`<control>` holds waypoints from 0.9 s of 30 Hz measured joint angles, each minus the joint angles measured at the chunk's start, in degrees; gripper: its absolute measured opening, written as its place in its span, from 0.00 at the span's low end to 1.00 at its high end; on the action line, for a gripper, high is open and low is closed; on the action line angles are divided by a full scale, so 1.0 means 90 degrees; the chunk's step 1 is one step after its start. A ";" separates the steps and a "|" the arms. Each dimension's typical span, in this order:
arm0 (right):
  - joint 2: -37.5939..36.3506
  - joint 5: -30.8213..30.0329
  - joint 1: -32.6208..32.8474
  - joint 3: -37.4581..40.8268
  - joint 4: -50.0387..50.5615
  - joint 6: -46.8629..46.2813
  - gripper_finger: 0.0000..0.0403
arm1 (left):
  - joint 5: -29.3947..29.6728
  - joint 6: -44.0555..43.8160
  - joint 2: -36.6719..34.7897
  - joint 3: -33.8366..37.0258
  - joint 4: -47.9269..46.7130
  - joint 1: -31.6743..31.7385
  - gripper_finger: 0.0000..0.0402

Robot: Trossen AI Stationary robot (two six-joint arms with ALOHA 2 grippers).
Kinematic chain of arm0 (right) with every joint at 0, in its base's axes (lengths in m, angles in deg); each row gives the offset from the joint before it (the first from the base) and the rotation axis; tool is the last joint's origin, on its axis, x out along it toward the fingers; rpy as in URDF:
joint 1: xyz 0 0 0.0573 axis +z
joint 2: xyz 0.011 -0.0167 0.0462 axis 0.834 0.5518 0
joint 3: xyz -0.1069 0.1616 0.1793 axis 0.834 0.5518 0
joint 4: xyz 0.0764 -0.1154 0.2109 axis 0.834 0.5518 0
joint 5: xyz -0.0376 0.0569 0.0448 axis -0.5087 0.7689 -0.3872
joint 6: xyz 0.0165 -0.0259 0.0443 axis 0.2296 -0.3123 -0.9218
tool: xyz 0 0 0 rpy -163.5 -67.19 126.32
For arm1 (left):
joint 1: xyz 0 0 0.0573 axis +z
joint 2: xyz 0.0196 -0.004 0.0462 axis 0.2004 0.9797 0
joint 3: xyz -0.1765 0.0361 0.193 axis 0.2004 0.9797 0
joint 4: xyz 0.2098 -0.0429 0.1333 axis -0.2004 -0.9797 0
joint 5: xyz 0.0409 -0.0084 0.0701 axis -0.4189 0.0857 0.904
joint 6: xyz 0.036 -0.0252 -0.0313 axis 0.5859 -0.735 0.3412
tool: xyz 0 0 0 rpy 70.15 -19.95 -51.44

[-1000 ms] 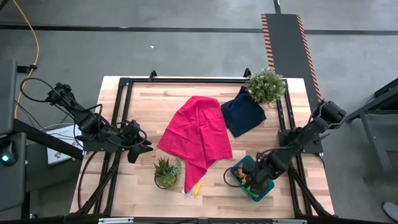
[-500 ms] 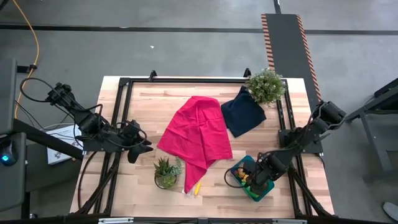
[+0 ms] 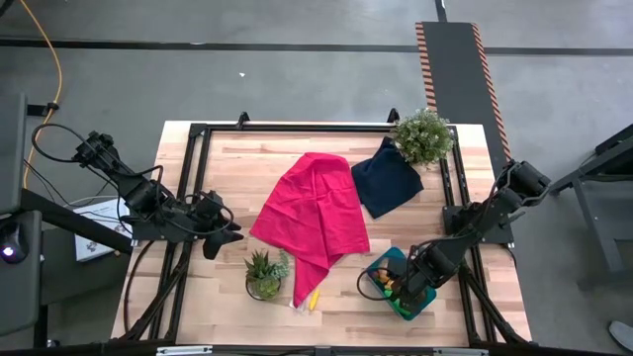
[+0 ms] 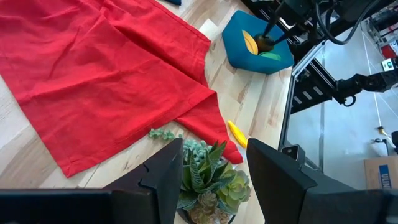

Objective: Pick and placing Produce into tupperware
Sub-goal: Put the blackberry into the blue bin, then put the yellow corn into the blue bin

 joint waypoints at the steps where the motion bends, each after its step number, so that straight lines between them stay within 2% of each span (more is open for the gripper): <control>1: 0.0000 0.0003 0.0000 0.0000 -0.0002 -0.0001 0.36 | -0.0001 -0.0001 -0.0001 0.0000 0.0001 0.0000 0.41; 13: -0.0002 -0.0055 0.0000 -0.0002 -0.0090 -0.0144 0.39 | -0.0079 -0.0005 -0.0001 -0.0003 0.0073 -0.0002 0.41; 16: -0.0002 -0.0117 0.0000 -0.0080 -0.0201 -0.0120 0.39 | -0.0173 0.0187 -0.0001 -0.0246 0.0316 0.0001 0.41; 21: -0.0005 -0.0858 -0.0006 -0.0441 -0.0247 -0.0043 0.39 | -0.0149 0.1126 0.0004 -0.0961 0.0630 -0.0001 0.41; 27: -0.0009 -0.2246 -0.0102 -0.0894 -0.0251 -0.0212 0.39 | 0.0249 0.2200 0.0148 -0.1896 0.0583 0.0001 0.41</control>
